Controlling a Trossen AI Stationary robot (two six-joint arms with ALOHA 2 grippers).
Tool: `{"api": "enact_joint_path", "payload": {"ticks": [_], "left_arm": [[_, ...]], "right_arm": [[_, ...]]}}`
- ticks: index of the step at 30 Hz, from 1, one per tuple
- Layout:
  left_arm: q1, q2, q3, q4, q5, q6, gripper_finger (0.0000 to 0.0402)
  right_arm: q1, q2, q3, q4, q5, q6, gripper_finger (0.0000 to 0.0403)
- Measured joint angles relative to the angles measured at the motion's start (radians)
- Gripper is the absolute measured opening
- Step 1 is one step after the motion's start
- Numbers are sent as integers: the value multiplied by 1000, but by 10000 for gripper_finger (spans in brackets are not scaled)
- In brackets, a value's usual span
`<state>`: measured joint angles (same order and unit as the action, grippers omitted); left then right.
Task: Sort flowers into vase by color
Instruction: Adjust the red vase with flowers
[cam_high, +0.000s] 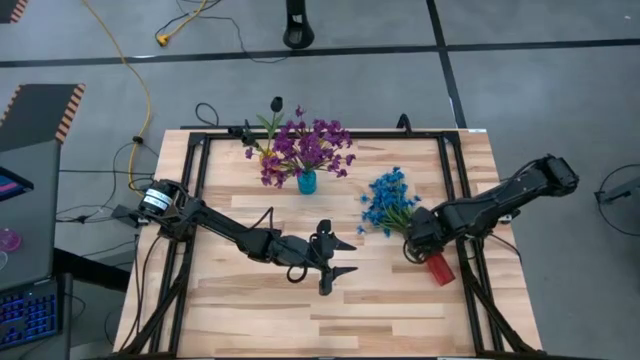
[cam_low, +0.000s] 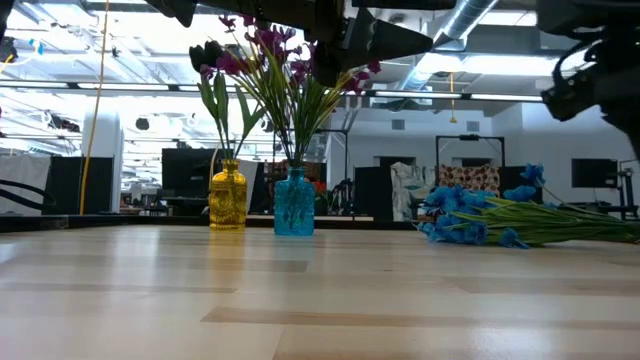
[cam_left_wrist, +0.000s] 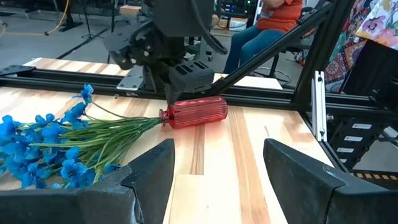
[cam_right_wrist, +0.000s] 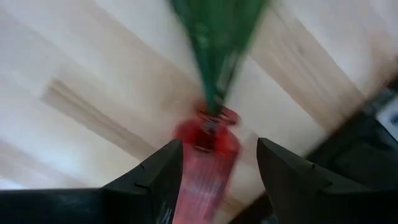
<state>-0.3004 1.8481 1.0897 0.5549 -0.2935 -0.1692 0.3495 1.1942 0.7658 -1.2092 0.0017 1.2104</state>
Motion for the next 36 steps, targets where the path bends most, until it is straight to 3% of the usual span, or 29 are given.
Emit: {"api": "enact_joint_path", "payload": {"ticks": [19,36], "left_arm": [[0,0,0,-4,0,0,233],[0,0,0,-6,0,-1,233]], "right_arm": [[238,5,-24,69,-31,263,232],[272,0,-122,224,-31,276,232]]}}
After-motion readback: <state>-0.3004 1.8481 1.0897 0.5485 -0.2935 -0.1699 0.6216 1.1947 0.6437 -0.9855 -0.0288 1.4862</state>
